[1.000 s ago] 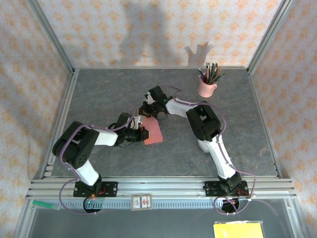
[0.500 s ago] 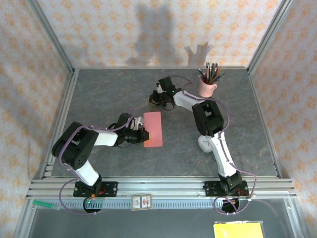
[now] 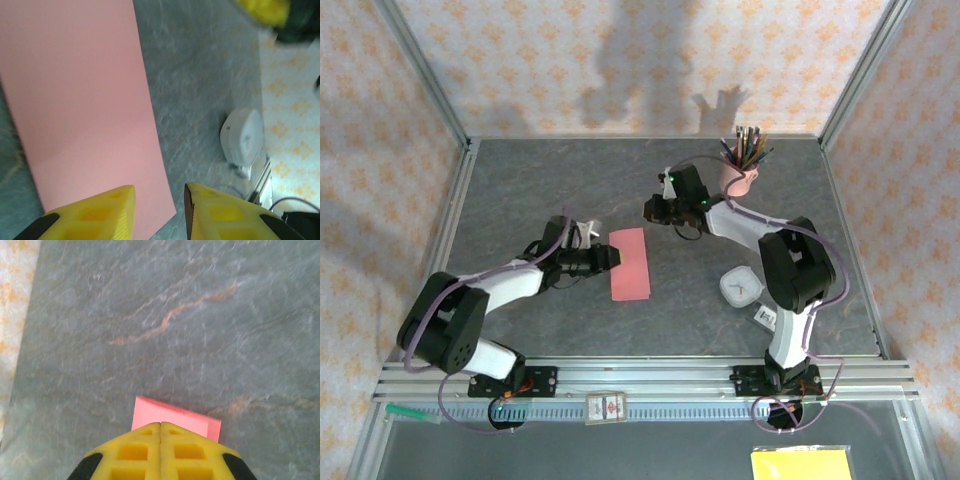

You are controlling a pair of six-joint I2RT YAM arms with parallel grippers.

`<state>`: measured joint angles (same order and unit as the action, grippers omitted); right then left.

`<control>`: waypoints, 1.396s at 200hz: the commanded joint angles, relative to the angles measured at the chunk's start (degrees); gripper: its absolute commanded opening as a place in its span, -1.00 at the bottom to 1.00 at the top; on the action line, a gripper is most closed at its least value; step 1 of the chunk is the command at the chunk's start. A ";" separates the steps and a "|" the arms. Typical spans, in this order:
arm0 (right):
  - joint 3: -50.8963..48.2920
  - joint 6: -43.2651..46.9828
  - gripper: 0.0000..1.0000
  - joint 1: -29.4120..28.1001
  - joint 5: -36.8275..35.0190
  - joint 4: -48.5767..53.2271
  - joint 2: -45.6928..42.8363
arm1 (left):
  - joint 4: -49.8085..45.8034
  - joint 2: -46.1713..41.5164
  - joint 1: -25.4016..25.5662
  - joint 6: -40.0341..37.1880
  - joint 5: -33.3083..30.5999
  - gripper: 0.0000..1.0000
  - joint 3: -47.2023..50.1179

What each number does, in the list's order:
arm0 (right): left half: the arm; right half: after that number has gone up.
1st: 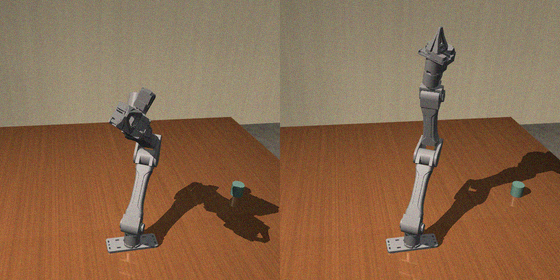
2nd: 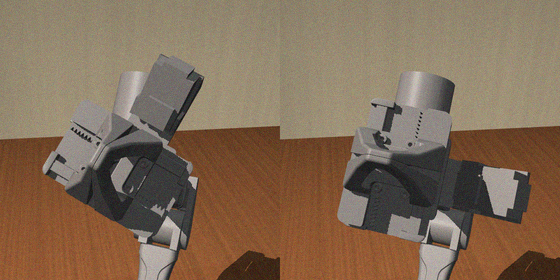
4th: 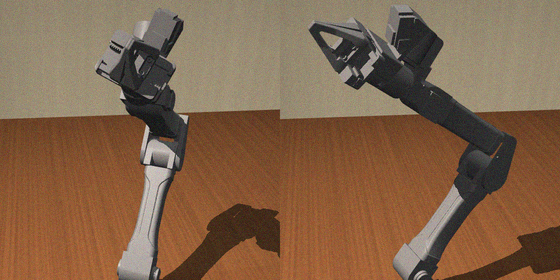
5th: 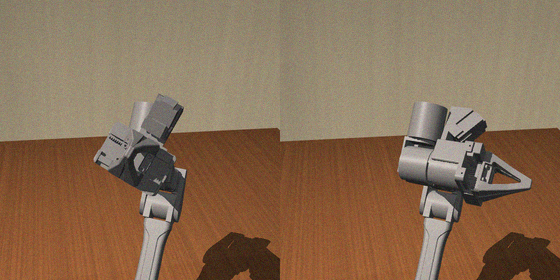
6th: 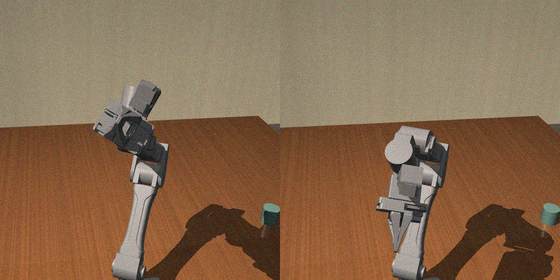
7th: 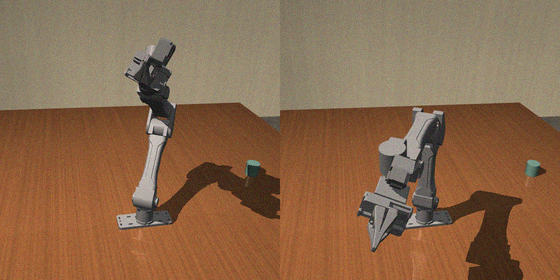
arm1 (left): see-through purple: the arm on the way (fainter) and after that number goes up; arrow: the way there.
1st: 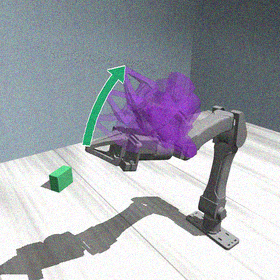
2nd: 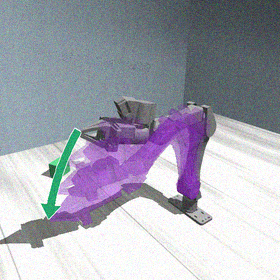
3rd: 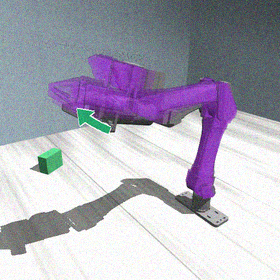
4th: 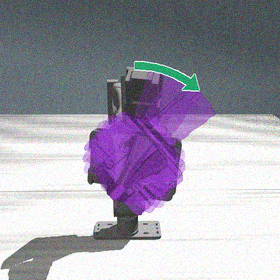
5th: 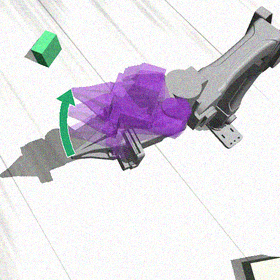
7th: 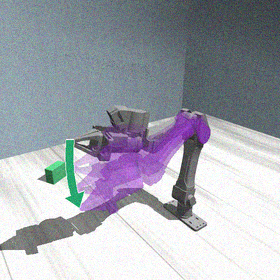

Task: Fold a paper plane with a square sheet of paper (pick it up from the middle)
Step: Hold the square sheet of paper at the center of the table.

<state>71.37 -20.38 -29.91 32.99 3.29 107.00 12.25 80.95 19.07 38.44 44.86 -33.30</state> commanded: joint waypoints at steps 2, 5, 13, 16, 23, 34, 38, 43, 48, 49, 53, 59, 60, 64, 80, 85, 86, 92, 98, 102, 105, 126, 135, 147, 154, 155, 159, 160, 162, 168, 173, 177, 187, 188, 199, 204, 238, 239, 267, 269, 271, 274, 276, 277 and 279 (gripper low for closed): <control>-2.07 1.38 -1.00 -3.19 4.01 -3.84 -0.77 | -2.17 -4.34 -2.75 2.79 -5.13 -0.34 2.27; -2.15 1.18 -1.00 -3.57 4.42 -4.23 -0.56 | -2.37 -4.73 -3.01 2.98 -5.54 -0.34 2.49; -2.16 0.55 -1.00 -4.55 5.46 -5.26 0.37 | -3.24 -5.56 -3.64 3.18 -6.77 -0.35 2.90; -2.08 0.38 -1.00 -5.03 5.90 -5.57 0.77 | -3.59 -5.80 -3.87 3.22 -7.19 -0.34 3.02; -1.59 0.08 -1.00 -5.93 6.35 -5.91 1.97 | -4.53 -6.19 -4.19 3.24 -8.13 -0.35 3.23; -0.17 -0.01 -1.00 -7.39 6.62 -5.84 4.05 | -6.37 -6.49 -4.21 2.78 -9.55 -0.34 3.16; 0.36 -0.09 -1.00 -7.87 6.75 -5.92 4.86 | -6.92 -6.50 -4.22 2.56 -9.89 -0.34 3.15; 1.14 -0.21 -1.00 -8.48 6.92 -5.93 5.82 | -7.62 -6.49 -4.22 2.40 -10.31 -0.34 3.15; 1.86 -0.27 -1.00 -9.02 7.07 -5.88 6.77 | -8.35 -6.57 -4.22 2.27 -10.64 -0.34 3.15; 1.98 -0.27 -1.00 -9.15 7.08 -5.86 6.93 | -8.46 -6.54 -4.22 2.22 -10.70 -0.34 3.15; 2.62 -0.40 -1.00 -9.59 7.08 -5.84 7.69 | -8.83 -6.56 -4.22 2.11 -10.76 -0.34 3.20; 3.56 -0.47 -1.00 -10.21 7.12 -5.77 8.68 | -9.07 -6.75 -4.22 2.08 -10.86 -0.34 3.47; 3.67 -0.46 -1.00 -10.28 7.15 -5.76 8.85 | -9.08 -6.76 -4.22 2.08 -10.85 -0.34 3.53; 4.24 -0.54 -1.00 -10.51 7.23 -5.67 9.57 | -9.16 -6.97 -4.22 2.08 -10.99 -0.34 3.78; 6.22 -0.70 -1.00 -11.34 7.32 -5.33 12.10 | -9.52 -7.93 -4.22 2.17 -11.68 -0.33 4.71; 6.83 -0.73 -1.00 -11.46 7.35 -5.16 12.80 | -9.65 -8.28 -4.22 2.17 -11.93 -0.33 5.02; 6.97 -0.77 -1.00 -11.47 7.35 -5.11 12.97 | -9.68 -8.31 -4.22 2.17 -11.96 -0.33 5.10; 7.56 -0.74 -1.00 -11.49 7.22 -4.85 13.64 | -10.06 -8.72 -4.22 2.08 -12.29 -0.33 5.27; 8.06 -0.66 -1.00 -11.49 7.05 -4.64 14.20 | -10.48 -9.18 -4.22 2.01 -12.65 -0.33 5.50; 8.24 -0.59 -1.00 -11.49 6.81 -4.58 14.63 | -10.57 -9.42 -4.22 2.04 -12.88 -0.32 5.72; 8.41 -0.50 -1.00 -11.49 6.68 -4.41 14.79 | -10.58 -9.63 -4.22 2.08 -12.95 -0.33 5.89; 9.13 0.14 -1.00 -11.49 5.88 -3.43 16.26 | -10.39 -10.91 -4.22 2.43 -12.88 -0.32 7.11; 9.09 0.16 -1.00 -11.46 5.62 -3.30 16.62 | -10.41 -11.27 -4.21 2.57 -12.72 -0.32 7.41; 8.88 0.24 -1.00 -11.49 5.20 -3.20 17.03 | -10.27 -11.64 -4.22 2.78 -12.31 -0.32 7.76; 8.71 0.25 -1.00 -11.49 4.94 -3.20 17.18 | -9.99 -11.86 -4.22 3.02 -12.02 -0.32 7.98; 8.70 0.25 -1.00 -11.49 4.91 -3.20 17.14 | -9.93 -11.95 -4.26 3.03 -11.96 -0.31 8.03; 8.61 0.17 -1.00 -11.47 4.70 -3.20 17.18 | -9.82 -12.12 -4.22 3.09 -11.83 -0.31 8.14; 8.61 0.21 -1.00 -11.48 4.62 -3.20 17.27 | -9.80 -12.12 -4.22 3.11 -11.73 -0.31 8.15; 8.59 0.22 -1.00 -11.48 4.56 -3.20 17.34 | -9.68 -12.22 -4.22 3.13 -11.62 -0.31 8.20; 8.52 0.29 -1.00 -11.49 4.37 -3.12 17.54 | -9.30 -12.50 -4.22 3.34 -11.21 -0.31 8.38; 8.39 0.36 -1.00 -11.49 4.18 -3.16 17.70 | -8.94 -12.63 -4.22 3.60 -10.82 -0.30 8.53; 8.29 0.32 -1.00 -11.49 3.99 -3.20 17.80 | -8.56 -12.81 -4.22 3.78 -10.46 -0.30 8.64; 8.14 0.26 -1.00 -11.48 3.75 -3.19 18.09 | -7.49 -13.25 -4.01 4.41 -9.54 -0.30 9.12; 8.11 0.26 -1.00 -11.48 3.75 -3.20 18.12 | -7.41 -13.30 -4.02 4.52 -9.45 -0.30 9.17; 7.62 0.22 -1.00 -11.48 3.42 -3.37 18.33 | -6.19 -13.74 -3.72 5.38 -8.54 -0.29 9.77; 7.45 0.17 -1.00 -11.49 3.16 -3.31 18.46 | -5.66 -13.92 -3.54 5.71 -8.24 -0.29 10.04; 6.59 -0.74 -1.00 -11.31 2.20 -3.60 18.86 | -1.21 -14.00 -0.66 8.70 -7.24 -0.27 11.38; 6.54 -0.82 -1.00 -11.31 2.14 -3.58 18.81 | -0.97 -13.94 -0.55 8.78 -7.15 -0.27 11.44; 5.91 -2.43 -1.00 -11.07 1.02 -3.38 18.79 | 7.39 -11.93 1.63 13.46 -5.34 -0.26 13.05; 5.87 -2.50 -1.00 -11.05 1.02 -3.42 18.78 | 8.13 -11.77 1.77 13.80 -5.25 -0.26 13.12; 5.83 -2.61 -1.00 -11.05 1.02 -3.39 18.79 | 8.82 -11.53 1.87 14.09 -5.16 -0.26 13.16; 5.69 -2.83 -1.00 -11.05 1.02 -3.38 18.76 | 9.94 -11.24 2.02 14.64 -5.07 -0.26 13.29; 5.61 -2.93 -1.00 -11.05 1.02 -3.38 18.75 | 10.61 -11.01 2.13 14.98 -5.05 -0.26 13.33; 5.57 -3.01 -1.00 -11.05 1.02 -3.38 18.76 | 10.96 -10.91 2.21 15.16 -5.05 -0.26 13.34; 5.48 -3.11 -1.00 -11.05 1.09 -3.42 18.72 | 11.61 -10.70 2.31 15.39 -5.05 -0.26 13.35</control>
<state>78.76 -21.85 -41.43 37.30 -1.39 124.25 13.17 68.40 20.23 48.53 37.67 -21.21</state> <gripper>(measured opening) 0.043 0.367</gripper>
